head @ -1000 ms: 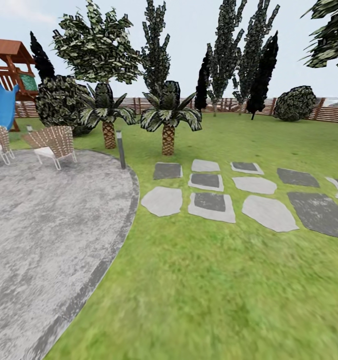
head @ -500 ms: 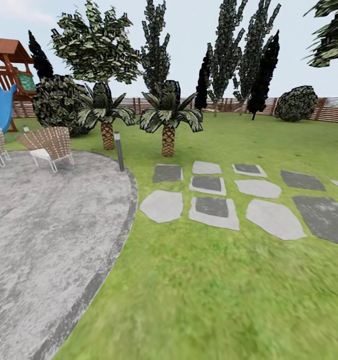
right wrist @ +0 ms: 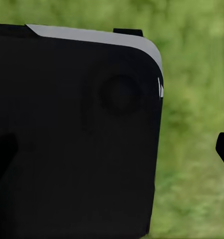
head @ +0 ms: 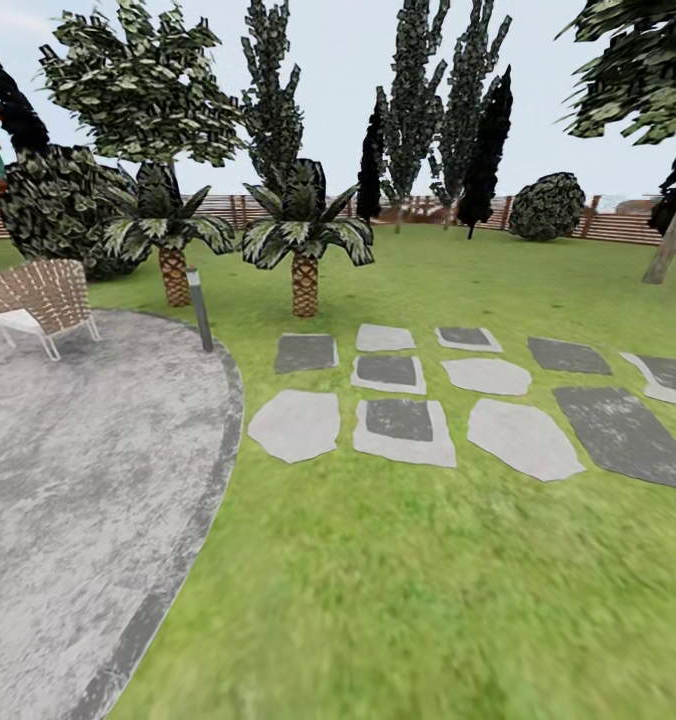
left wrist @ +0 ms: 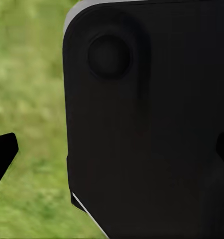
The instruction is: Take the three Easter eggs out of the wicker basket on the lawn in the garden, then place them on the lawn next to a single tree (choose any tree) so that all three eggs are next to the same tree and none are left in the basket.
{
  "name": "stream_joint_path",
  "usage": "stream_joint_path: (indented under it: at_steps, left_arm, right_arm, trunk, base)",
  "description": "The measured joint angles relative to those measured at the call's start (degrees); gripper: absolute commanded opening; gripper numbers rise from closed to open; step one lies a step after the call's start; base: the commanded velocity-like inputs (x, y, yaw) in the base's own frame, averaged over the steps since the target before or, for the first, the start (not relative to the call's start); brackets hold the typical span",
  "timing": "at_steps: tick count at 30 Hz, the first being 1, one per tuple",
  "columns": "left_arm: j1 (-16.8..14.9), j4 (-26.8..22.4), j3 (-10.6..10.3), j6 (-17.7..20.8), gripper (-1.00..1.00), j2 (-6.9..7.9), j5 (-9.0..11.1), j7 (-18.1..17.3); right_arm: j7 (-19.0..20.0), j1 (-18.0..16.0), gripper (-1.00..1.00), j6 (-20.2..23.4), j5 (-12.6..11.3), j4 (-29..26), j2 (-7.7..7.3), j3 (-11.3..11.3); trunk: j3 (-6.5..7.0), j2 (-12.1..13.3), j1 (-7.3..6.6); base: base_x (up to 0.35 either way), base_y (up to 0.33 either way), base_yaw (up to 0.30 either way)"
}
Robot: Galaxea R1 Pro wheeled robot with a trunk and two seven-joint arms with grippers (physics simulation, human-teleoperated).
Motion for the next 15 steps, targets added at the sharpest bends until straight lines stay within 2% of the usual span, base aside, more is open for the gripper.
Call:
stream_joint_path:
  at_steps: [15]
  left_arm:
    - [0.0,0.0,-0.04,0.0,1.0,0.0,0.0,0.0]
  right_arm:
    - [0.0,0.0,1.0,0.0,0.0,0.01,0.0,0.0]
  trunk:
    - [-0.37,0.0,0.0]
  base:
    - [0.328,0.022,-0.226]
